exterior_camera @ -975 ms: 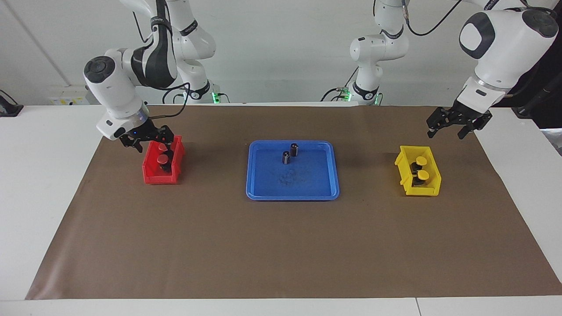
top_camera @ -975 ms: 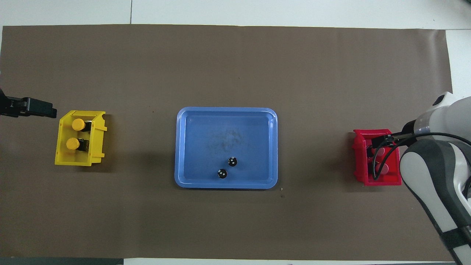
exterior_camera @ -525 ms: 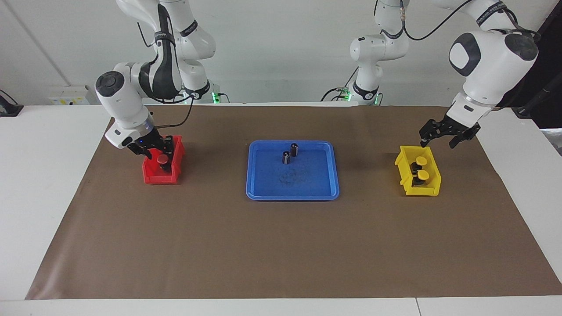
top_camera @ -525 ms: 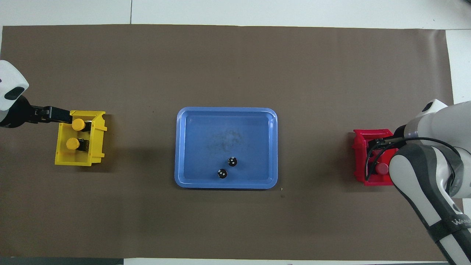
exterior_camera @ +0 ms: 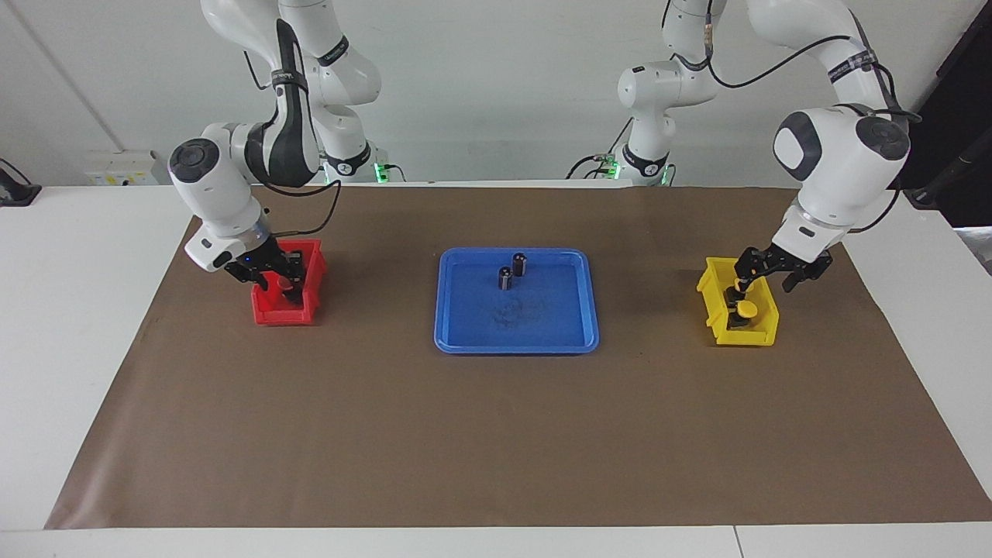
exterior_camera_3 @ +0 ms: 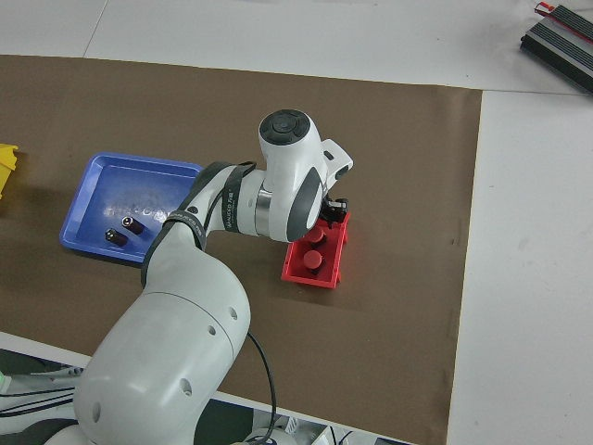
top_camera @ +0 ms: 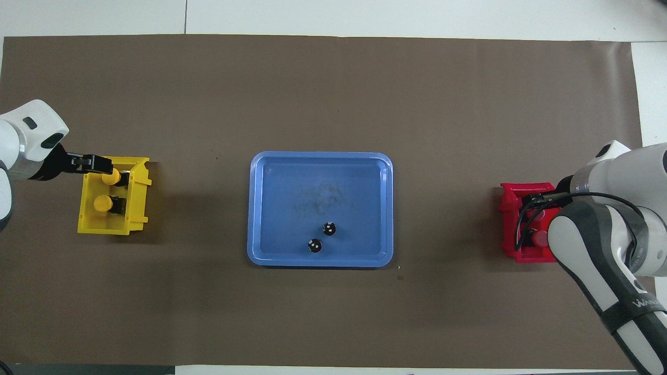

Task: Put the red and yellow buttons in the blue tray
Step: 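Grasp a red button with the right gripper while the left gripper reaches yellow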

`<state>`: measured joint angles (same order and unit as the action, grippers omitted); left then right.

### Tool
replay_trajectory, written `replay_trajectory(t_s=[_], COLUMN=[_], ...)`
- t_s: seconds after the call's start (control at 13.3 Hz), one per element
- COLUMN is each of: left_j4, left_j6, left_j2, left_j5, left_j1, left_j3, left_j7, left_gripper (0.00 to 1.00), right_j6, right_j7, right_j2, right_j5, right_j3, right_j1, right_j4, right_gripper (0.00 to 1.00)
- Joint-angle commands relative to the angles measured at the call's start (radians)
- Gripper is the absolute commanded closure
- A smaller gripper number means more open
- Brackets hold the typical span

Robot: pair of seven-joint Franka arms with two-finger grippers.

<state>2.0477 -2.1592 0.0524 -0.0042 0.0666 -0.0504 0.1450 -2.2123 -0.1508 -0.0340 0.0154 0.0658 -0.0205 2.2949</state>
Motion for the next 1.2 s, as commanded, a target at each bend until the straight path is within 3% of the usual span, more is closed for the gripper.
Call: replay_trajectory(t_s=[0.0, 0.22, 0.45, 0.53, 0.75, 0.9, 1.12], left_j4=[0.029, 0.063, 0.081, 0.089, 0.104, 0.115, 0.117], left_j6=[-0.069, -0.131, -0.130, -0.125, -0.123, -0.122, -0.126], left_j2=[0.023, 0.035, 0.031, 0.027, 0.021, 0.018, 0.017], left_j5=[0.016, 0.016, 0.016, 0.015, 0.015, 0.015, 0.015], left_j1=[0.012, 0.012, 0.012, 0.012, 0.012, 0.012, 0.012], left_j3=[-0.002, -0.002, -0.003, -0.002, -0.002, -0.002, -0.002], left_j7=[0.004, 0.002, -0.005, -0.005, -0.005, -0.005, -0.018], left_gripper=[0.30, 0.31, 0.31, 0.31, 0.31, 0.33, 0.40], right_j6=[-0.050, -0.060, -0.044, -0.018, 0.260, 0.435, 0.496], right_j7=[0.008, -0.001, -0.001, -0.001, -0.001, 0.031, 0.247], right_j2=[-0.018, -0.021, -0.020, -0.014, 0.055, 0.120, 0.183], right_j5=[-0.008, -0.008, -0.008, -0.006, -0.003, -0.006, -0.014], right_j3=[-0.004, -0.004, -0.004, -0.004, -0.006, -0.006, -0.006], right_j1=[-0.003, -0.006, -0.003, 0.000, 0.008, 0.077, 0.248], right_j4=[0.055, 0.064, 0.055, 0.031, -0.231, -0.436, -0.606], right_gripper=[0.42, 0.49, 0.74, 0.77, 0.76, 0.76, 0.76])
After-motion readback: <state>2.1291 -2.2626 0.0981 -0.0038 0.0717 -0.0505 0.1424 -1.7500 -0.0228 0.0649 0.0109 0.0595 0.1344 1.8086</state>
